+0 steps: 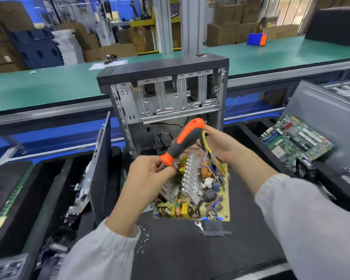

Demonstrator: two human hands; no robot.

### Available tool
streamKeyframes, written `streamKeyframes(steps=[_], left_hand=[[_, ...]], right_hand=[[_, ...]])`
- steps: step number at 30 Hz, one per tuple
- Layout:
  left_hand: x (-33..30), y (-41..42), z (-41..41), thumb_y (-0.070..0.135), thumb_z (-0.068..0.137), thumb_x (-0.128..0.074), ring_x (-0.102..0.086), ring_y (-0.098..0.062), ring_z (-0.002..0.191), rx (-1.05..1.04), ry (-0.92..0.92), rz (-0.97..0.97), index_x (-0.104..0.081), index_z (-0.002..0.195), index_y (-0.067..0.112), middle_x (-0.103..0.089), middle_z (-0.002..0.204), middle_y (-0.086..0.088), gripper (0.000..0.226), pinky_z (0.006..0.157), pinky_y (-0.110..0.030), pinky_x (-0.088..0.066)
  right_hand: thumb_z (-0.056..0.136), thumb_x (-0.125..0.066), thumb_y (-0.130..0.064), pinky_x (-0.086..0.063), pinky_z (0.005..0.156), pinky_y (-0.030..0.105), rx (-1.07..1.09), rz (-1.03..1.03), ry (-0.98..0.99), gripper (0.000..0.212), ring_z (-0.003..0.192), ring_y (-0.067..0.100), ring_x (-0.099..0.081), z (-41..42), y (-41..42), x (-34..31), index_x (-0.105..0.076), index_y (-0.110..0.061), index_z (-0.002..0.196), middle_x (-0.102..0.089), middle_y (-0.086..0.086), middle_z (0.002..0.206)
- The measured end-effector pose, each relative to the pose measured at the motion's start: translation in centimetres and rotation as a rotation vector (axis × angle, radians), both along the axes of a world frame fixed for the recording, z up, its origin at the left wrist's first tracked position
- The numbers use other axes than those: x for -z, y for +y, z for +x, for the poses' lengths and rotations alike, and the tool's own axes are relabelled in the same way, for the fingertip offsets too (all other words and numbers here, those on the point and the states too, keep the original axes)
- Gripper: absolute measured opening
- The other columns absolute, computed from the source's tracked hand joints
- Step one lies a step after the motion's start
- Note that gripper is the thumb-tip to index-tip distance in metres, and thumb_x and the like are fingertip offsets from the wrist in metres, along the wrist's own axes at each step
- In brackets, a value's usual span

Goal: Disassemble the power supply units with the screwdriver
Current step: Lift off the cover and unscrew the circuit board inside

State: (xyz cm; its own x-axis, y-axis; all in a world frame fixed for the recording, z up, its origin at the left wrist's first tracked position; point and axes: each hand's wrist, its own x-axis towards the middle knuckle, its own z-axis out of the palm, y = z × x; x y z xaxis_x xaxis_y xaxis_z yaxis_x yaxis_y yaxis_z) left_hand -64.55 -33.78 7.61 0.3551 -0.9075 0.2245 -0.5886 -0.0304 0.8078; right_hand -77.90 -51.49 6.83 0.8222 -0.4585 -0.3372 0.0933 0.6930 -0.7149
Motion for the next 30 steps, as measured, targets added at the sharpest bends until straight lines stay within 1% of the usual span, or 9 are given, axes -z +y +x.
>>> streamKeyframes(steps=[3,6,8,11,16,20,23,27,30], left_hand=[[0.7,0.8,-1.2,0.009,0.078,-0.067,-0.023,-0.006,0.043,0.000,-0.003,0.042,-0.037,0.044,0.024,-0.027,0.042,0.011,0.047,0.041,-0.016,-0.018],[1.9,1.2,-1.9,0.010,0.077,-0.065,-0.025,-0.007,0.042,-0.033,-0.068,0.056,-0.033,0.049,0.022,-0.026,0.042,0.010,0.044,0.042,-0.019,-0.022],[3.2,1.2,-2.4,0.013,0.078,-0.064,-0.029,-0.008,0.041,-0.087,-0.096,0.087,-0.039,0.051,0.020,-0.031,0.042,0.010,0.038,0.042,-0.020,-0.024],[5.8,1.3,-3.5,0.016,0.082,-0.064,-0.035,-0.007,0.042,-0.154,-0.072,0.160,-0.052,0.059,0.014,-0.044,0.047,0.006,0.025,0.044,-0.022,-0.027],[10.7,2.2,-7.2,0.022,0.083,-0.063,-0.053,-0.019,0.052,-0.220,-0.061,0.283,-0.059,0.067,0.014,-0.055,0.055,0.002,0.019,0.047,-0.027,-0.034],[13.9,2.6,-10.5,0.029,0.088,-0.061,-0.060,-0.019,0.064,-0.307,-0.065,0.345,-0.059,0.071,0.018,-0.061,0.066,0.002,0.020,0.051,-0.029,-0.035],[15.6,2.2,-12.3,0.029,0.090,-0.057,-0.059,-0.020,0.068,-0.349,-0.053,0.367,-0.054,0.072,0.018,-0.062,0.072,0.001,0.022,0.054,-0.030,-0.036],[16.8,1.1,-13.1,0.026,0.091,-0.057,-0.059,-0.022,0.072,-0.378,-0.013,0.401,-0.051,0.073,0.016,-0.063,0.078,-0.004,0.021,0.057,-0.030,-0.037],[17.3,0.3,-13.0,0.025,0.091,-0.058,-0.056,-0.021,0.069,-0.403,-0.002,0.408,-0.050,0.072,0.017,-0.061,0.076,-0.003,0.022,0.056,-0.030,-0.035]], right_hand=[[0.093,-0.053,-0.026,-0.057,0.070,0.038,0.168,0.067,0.021,0.032,0.064,0.023,-0.067,-0.2,-1.2,-2.3,-0.064,0.000,0.080,-0.067,0.013,0.075],[0.086,-0.060,-0.022,-0.046,0.045,0.024,0.328,0.160,0.014,0.024,0.048,0.010,-0.046,-1.6,-2.6,-3.2,-0.052,0.001,0.090,-0.046,0.001,0.061],[0.092,-0.054,-0.021,-0.037,0.040,0.014,0.381,0.121,0.066,0.017,0.039,0.007,-0.036,-3.1,-3.5,-2.8,-0.047,-0.007,0.086,-0.038,-0.003,0.052],[0.102,-0.039,-0.020,-0.031,0.036,0.013,0.493,0.026,0.186,0.025,0.032,0.005,-0.030,-5.5,-4.1,-0.8,-0.044,-0.009,0.080,-0.034,-0.005,0.043],[0.106,-0.028,-0.021,-0.028,0.035,0.014,0.493,-0.109,0.435,0.034,0.032,0.005,-0.026,-8.7,-2.8,4.2,-0.042,-0.011,0.076,-0.029,-0.005,0.045],[0.103,-0.038,-0.021,-0.031,0.038,0.020,0.361,-0.535,0.687,0.024,0.043,0.013,-0.029,-10.7,-2.0,7.1,-0.046,-0.010,0.083,-0.031,0.004,0.055],[0.100,-0.047,-0.016,-0.037,0.039,0.022,0.318,-0.732,0.787,0.018,0.047,0.018,-0.036,-11.4,-2.3,8.5,-0.044,-0.010,0.083,-0.039,0.009,0.059],[0.091,-0.054,0.004,-0.039,0.049,0.030,0.233,-0.804,0.972,0.019,0.053,0.024,-0.045,-10.8,-4.0,10.4,-0.048,-0.001,0.074,-0.049,0.014,0.064],[0.089,-0.051,0.007,-0.043,0.056,0.037,0.233,-0.757,0.985,0.022,0.057,0.025,-0.047,-10.1,-4.8,11.9,-0.041,-0.006,0.076,-0.047,0.015,0.069]])
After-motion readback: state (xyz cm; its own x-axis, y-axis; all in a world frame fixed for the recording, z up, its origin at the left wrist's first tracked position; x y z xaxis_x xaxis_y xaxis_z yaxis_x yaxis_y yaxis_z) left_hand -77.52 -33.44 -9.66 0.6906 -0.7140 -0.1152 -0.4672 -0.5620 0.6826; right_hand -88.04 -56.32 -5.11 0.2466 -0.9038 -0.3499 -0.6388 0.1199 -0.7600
